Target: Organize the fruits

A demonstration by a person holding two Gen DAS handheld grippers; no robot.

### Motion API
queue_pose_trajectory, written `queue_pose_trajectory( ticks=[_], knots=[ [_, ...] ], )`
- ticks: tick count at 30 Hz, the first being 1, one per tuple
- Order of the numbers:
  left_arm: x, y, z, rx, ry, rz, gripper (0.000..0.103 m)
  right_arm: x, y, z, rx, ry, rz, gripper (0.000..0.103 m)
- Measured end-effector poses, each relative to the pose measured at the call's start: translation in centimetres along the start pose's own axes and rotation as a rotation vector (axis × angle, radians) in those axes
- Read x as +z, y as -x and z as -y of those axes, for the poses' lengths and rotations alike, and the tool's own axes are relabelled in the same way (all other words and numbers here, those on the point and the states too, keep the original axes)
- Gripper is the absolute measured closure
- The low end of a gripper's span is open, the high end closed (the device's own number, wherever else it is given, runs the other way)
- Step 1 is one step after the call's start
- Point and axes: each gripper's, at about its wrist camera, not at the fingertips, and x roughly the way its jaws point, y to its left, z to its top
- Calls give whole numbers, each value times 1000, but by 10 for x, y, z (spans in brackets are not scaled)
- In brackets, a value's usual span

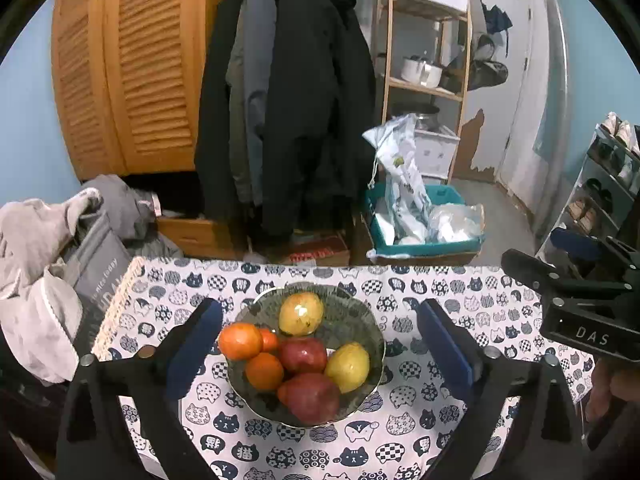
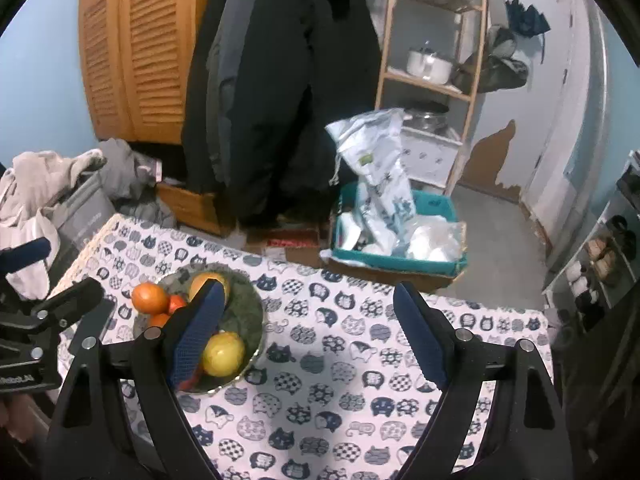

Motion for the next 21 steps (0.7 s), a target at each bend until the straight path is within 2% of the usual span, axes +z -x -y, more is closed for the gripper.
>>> queue_pose_trajectory(
  ticks=[10,21],
  knots=[
    [6,35,11,36,-19,74,1,-10,31,22,-24,-35,78,18],
    [10,52,18,29,-15,122,1,-28,52,43,-56,-36,104,18]
  ],
)
